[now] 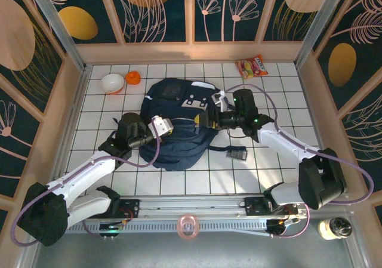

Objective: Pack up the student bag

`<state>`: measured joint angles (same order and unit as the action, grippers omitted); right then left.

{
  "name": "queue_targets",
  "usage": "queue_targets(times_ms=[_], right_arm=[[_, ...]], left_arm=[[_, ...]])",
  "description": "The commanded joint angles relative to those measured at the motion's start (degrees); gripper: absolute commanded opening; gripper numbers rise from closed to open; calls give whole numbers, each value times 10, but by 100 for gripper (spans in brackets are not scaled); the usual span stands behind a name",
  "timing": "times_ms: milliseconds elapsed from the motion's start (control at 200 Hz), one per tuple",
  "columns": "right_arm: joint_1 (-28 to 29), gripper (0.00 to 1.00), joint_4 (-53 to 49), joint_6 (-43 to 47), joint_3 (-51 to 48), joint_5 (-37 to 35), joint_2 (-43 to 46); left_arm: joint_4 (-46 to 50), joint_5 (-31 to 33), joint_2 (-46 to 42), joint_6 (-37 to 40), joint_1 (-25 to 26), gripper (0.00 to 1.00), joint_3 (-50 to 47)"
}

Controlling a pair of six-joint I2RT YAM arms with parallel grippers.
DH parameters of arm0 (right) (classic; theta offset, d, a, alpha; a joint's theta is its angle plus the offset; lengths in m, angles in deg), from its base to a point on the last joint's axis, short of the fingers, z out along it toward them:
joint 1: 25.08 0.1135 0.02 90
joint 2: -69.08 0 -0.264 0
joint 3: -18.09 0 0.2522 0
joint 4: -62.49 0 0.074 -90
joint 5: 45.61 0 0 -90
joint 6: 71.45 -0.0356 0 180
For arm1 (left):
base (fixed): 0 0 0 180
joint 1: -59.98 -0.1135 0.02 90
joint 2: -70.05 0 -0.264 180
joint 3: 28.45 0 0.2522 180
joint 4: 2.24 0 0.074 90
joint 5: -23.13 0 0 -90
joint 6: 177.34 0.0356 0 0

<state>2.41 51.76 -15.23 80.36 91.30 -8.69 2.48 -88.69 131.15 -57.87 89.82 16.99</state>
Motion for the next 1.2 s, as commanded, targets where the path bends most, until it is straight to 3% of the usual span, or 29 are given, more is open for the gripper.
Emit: queue_targets(times_ms=[0,395,500,691,806,921,991,1096,1196], right_arm=[[-18,60,59,-97,-14,-13,-12],[-10,56,89,-182,-22,10,-47],[4,43,124,-208,-22,14,-49],[26,0,161,-242,-37,-12,-54],[35,0,217,-285,-69,-50,-36],[56,0,253,-319,-86,-111,-16],[70,0,274,-340,-91,-158,-10],[95,0,297,-363,-92,-225,-10],[116,0,325,-384,-94,-279,-18]], left_arm=[[-52,-50,-25,27,-3,0,0],[-55,-71,-17,60,-3,0,4],[-42,-82,-5,90,-3,0,10],[-43,-39,25,107,-8,0,27],[-45,-24,48,107,-35,0,40],[-55,14,72,96,-60,11,51],[-28,20,81,74,-60,30,72],[32,15,68,-15,-60,52,110],[51,23,10,-97,-52,60,97]])
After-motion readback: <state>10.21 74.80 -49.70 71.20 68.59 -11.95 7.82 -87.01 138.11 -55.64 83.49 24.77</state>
